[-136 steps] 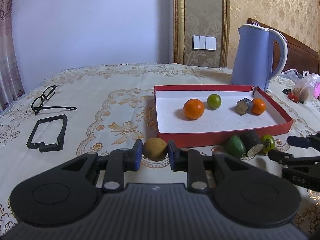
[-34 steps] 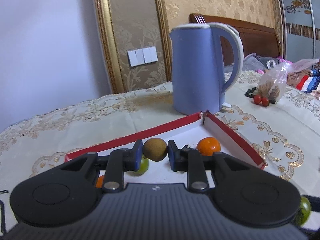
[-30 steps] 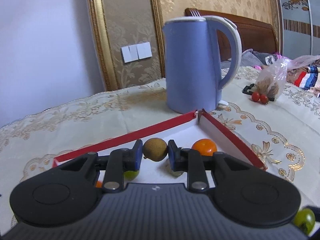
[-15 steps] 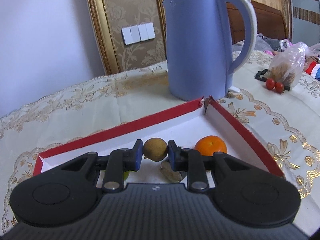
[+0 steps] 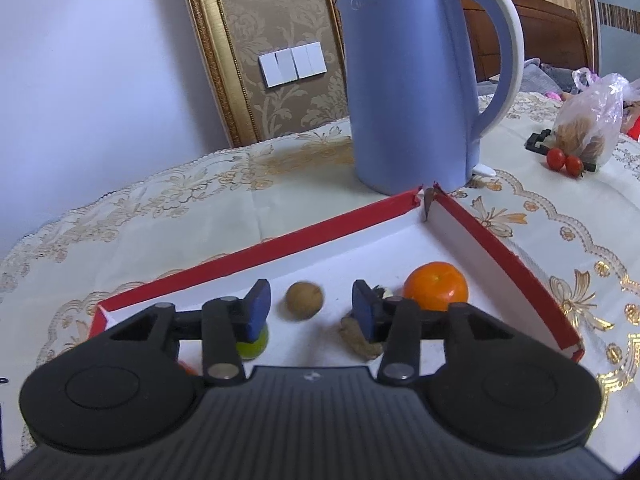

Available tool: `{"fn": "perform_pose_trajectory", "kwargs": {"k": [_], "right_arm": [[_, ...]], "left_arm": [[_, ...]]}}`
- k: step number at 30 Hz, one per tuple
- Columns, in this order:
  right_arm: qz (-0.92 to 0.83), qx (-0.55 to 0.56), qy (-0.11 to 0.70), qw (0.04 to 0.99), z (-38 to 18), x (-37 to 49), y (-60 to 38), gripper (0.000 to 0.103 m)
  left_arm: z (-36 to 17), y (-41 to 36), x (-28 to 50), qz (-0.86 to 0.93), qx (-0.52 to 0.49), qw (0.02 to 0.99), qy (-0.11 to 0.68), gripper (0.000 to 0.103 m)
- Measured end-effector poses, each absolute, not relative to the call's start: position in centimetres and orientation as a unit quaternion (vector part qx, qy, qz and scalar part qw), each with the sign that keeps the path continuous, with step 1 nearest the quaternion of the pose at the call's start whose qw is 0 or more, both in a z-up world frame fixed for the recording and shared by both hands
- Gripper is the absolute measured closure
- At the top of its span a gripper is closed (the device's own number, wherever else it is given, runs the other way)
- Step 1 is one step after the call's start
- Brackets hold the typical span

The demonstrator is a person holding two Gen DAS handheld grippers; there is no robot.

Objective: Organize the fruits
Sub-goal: 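Lower the large green fruit into the tray and open the right tool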

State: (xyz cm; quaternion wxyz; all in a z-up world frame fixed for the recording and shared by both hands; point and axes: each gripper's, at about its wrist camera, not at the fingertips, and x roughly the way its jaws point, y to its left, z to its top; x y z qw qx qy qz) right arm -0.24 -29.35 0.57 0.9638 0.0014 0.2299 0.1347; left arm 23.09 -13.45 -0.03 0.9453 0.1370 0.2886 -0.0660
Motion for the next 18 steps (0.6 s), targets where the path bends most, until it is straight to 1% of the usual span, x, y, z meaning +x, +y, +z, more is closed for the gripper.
{"fn": "perform_pose_trajectory", "kwargs": {"k": [1,2,3,5,6,7,9,10,11,18], "right_arm": [[0.135,0.001,0.230,0.964,0.6,-0.2,-29.3,0.071],[0.135,0.002,0.230,0.964,0.6,-0.1,-29.3,0.071],[0.136,0.002,0.230,0.964,0.6,0.0,-29.2,0.071],[0.137,0.003,0.229,0.964,0.7,0.1,-29.1,0.071],[0.137,0.003,0.228,0.964,0.7,0.2,-29.1,0.071],[0.138,0.005,0.228,0.964,0.8,0.3,-29.0,0.071],[0.139,0.006,0.226,0.964,0.8,0.4,-29.0,0.071],[0.141,0.007,0.225,0.964,0.9,0.4,-29.0,0.071],[0.142,0.010,0.225,0.964,0.9,0.6,-29.0,0.071],[0.148,0.002,0.226,0.963,1.4,2.6,-28.4,0.071]], "left_arm": [[0.1,-13.4,22.9,-0.060,0.140,0.945,0.289,0.053],[0.3,-13.2,22.6,-0.055,0.141,0.946,0.288,0.050],[0.4,-12.9,22.2,-0.050,0.142,0.946,0.287,0.044],[0.7,-12.5,21.4,-0.024,0.150,0.946,0.288,0.029],[0.8,-12.3,21.1,-0.010,0.154,0.945,0.287,0.015],[0.9,-11.8,20.6,0.004,0.156,0.946,0.284,0.007],[1.3,-10.7,19.0,0.028,0.157,0.950,0.269,0.005],[1.5,-10.0,18.2,0.041,0.158,0.951,0.262,0.001],[1.8,-9.3,17.5,0.051,0.157,0.952,0.257,0.000],[2.5,-3.1,11.9,0.095,0.091,0.961,0.245,0.000]]}}
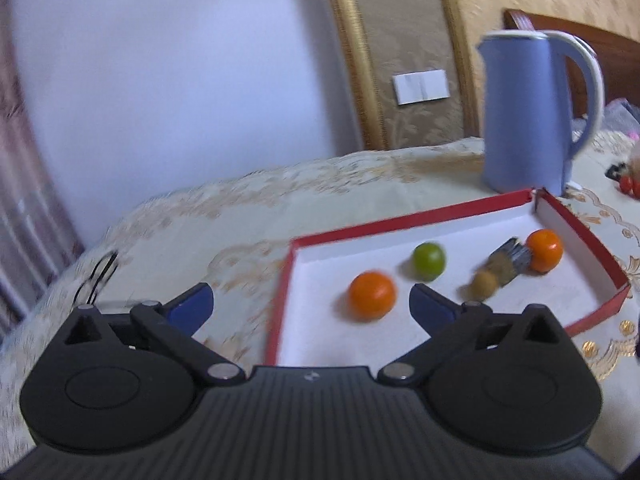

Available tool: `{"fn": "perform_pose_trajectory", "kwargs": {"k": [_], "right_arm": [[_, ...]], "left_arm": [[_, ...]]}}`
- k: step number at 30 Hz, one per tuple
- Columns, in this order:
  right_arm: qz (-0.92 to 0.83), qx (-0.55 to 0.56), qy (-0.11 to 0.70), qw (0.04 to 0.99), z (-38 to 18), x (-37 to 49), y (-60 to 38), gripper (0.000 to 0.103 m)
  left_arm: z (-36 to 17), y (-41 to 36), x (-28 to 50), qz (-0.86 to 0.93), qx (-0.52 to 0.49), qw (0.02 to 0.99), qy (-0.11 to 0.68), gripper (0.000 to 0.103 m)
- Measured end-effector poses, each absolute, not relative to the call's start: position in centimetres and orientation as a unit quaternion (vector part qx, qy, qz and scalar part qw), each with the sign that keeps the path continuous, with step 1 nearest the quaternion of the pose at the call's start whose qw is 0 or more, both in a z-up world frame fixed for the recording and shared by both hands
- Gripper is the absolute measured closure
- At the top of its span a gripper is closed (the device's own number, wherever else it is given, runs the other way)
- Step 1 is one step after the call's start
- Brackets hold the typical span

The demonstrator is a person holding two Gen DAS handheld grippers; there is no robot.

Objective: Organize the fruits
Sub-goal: 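Lower the large green fruit into the tray and open the right tool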

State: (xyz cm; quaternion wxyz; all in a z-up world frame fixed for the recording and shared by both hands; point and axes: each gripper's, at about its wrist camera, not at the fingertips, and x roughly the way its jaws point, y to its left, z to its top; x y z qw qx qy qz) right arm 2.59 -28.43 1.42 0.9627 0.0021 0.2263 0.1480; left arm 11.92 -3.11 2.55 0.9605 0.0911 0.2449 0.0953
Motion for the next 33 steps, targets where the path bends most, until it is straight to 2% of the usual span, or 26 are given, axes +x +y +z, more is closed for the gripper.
{"fn": "perform_pose_trajectory", "kwargs": {"k": [8,22,33], "right_arm": [[0.150,0.003,0.231,0.961,1.8,4.6,-27.9,0.071],[0.133,-0.030,0.246,0.960,2.1,10.5,-25.9,0.071],[0.109,-0.012,0.273,0.956,1.6,16.3,-25.5,0.071]], "left_arm": [[-0.1,1.5,8.7,0.125,0.038,0.953,0.272,0.000],[-2.2,3.1,8.1,0.126,0.016,0.948,0.291,0.000],[-2.6,4.0,7.6,0.134,0.003,0.947,0.293,0.000]]}}
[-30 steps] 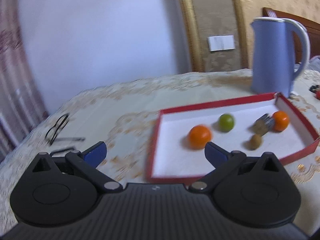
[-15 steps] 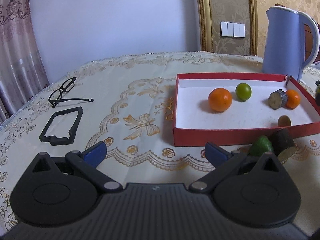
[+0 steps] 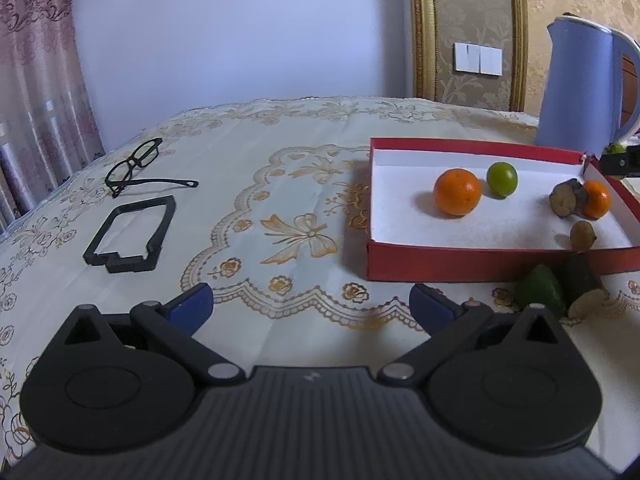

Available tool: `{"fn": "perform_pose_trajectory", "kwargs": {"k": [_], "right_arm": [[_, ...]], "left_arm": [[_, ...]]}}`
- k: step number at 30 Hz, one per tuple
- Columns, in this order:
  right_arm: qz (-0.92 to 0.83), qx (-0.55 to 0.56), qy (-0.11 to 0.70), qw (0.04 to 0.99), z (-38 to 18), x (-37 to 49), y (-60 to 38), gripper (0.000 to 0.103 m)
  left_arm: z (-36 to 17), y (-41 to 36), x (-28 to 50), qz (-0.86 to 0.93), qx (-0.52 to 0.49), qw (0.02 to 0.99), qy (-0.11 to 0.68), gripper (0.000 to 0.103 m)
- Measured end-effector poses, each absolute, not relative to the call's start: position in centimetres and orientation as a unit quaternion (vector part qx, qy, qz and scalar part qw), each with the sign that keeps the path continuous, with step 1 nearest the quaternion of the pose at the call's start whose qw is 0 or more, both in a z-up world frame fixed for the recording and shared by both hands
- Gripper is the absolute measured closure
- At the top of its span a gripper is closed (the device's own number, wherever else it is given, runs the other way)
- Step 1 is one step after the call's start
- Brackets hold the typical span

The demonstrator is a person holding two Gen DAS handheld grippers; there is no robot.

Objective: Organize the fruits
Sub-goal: 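Lower the large green fruit into the tray and open the right tool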

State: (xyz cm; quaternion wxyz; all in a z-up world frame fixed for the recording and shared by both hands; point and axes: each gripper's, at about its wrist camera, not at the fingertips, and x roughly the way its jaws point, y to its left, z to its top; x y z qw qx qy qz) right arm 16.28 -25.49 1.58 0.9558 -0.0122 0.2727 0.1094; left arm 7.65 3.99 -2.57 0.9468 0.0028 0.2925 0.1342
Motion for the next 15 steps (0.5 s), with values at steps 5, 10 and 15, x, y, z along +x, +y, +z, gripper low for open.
{"fn": "perform_pose_trajectory", "kwargs": {"k": [5,10,15], "right_arm": [[0.100,-0.002,0.287,0.953,1.0,18.6,-24.9,0.071],[0.082,-0.002,0.297,0.951,0.3,20.9,-24.5,0.071],[0.067,0.014,0.312,0.948,-0.4,22.7,-24.8,0.071]], "left_arm": [[-2.0,4.6,6.8,0.138,-0.007,0.950,0.280,0.000],[-1.4,5.1,5.9,0.145,-0.006,0.953,0.268,0.000],[-1.3,5.4,5.3,0.142,-0.007,0.953,0.267,0.000]]}}
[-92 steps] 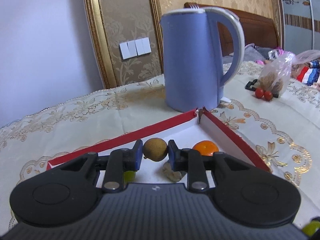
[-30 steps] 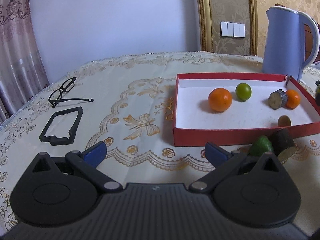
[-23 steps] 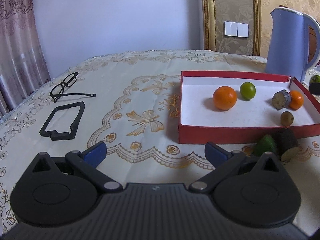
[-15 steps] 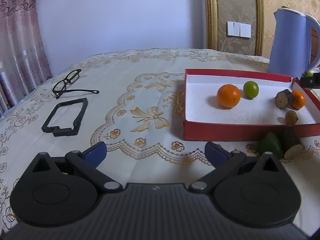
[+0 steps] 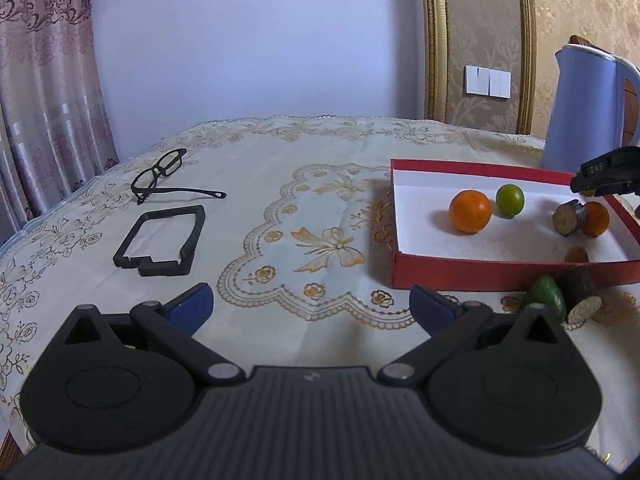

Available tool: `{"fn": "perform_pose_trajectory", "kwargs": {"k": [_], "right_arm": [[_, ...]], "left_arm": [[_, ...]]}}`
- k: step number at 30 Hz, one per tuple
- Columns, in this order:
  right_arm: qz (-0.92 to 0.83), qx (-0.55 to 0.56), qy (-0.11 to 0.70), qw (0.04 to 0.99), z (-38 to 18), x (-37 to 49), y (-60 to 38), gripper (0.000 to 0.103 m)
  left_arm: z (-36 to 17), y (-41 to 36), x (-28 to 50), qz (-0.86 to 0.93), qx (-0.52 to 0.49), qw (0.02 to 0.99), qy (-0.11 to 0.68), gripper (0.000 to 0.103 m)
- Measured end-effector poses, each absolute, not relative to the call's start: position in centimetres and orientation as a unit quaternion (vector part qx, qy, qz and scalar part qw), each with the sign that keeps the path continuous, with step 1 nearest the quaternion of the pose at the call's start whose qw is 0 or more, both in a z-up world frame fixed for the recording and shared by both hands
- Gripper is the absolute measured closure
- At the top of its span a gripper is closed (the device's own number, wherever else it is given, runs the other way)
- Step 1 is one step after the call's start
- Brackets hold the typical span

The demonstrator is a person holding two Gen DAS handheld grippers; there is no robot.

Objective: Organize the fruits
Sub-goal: 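Lower the large green fruit into the tray and open the right tool, then grasp the red tomato beside the tray with the left tool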

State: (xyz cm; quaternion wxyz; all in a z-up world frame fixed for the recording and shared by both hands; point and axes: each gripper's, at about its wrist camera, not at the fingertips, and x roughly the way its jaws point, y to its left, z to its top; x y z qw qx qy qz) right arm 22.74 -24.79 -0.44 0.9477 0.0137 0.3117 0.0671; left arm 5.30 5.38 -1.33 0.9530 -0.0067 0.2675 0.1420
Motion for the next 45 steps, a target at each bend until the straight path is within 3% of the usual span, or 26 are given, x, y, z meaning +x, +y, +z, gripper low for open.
{"fn": "perform_pose_trajectory", "kwargs": {"k": [4,8,17,27,30,35,38,40,44,45], "right_arm": [[0.070,0.011,0.324,0.943,-1.2,23.5,-24.8,0.069],[0.056,-0.001,0.310,0.949,-0.6,22.6,-24.9,0.039],[0.058,0.068,0.220,0.971,3.3,13.7,-27.7,0.036],[0.031,0.120,0.204,0.971,-0.6,4.0,-29.7,0.035],[0.043,0.119,0.211,0.969,-0.9,3.4,-30.0,0.035],[0.052,0.119,0.203,0.971,-1.3,2.7,-30.1,0.035],[0.053,0.117,0.199,0.971,-1.5,2.4,-30.0,0.035],[0.048,0.105,0.195,0.974,-1.6,2.2,-29.7,0.035],[0.050,0.098,0.190,0.975,-1.7,2.1,-29.5,0.035],[0.051,0.098,0.189,0.976,-1.6,2.1,-29.4,0.035]], "left_arm": [[-1.3,5.5,4.9,0.131,-0.011,0.954,0.269,0.000],[-1.3,5.2,4.5,0.102,-0.011,0.959,0.266,0.000],[-1.3,2.7,2.8,-0.015,-0.012,0.968,0.252,0.000],[-2.4,-2.7,2.6,-0.084,0.057,0.962,0.254,0.001],[-3.0,-3.3,3.0,-0.081,0.065,0.960,0.261,0.012],[-3.7,-3.2,3.9,-0.074,0.068,0.953,0.284,0.013],[-3.8,-2.6,4.6,-0.069,0.049,0.949,0.303,0.027],[-3.9,-2.1,5.0,-0.074,0.035,0.945,0.315,0.042],[-3.9,-1.8,5.2,-0.087,0.021,0.942,0.322,0.052],[-3.9,-1.8,5.1,-0.090,0.022,0.942,0.321,0.060]]}}
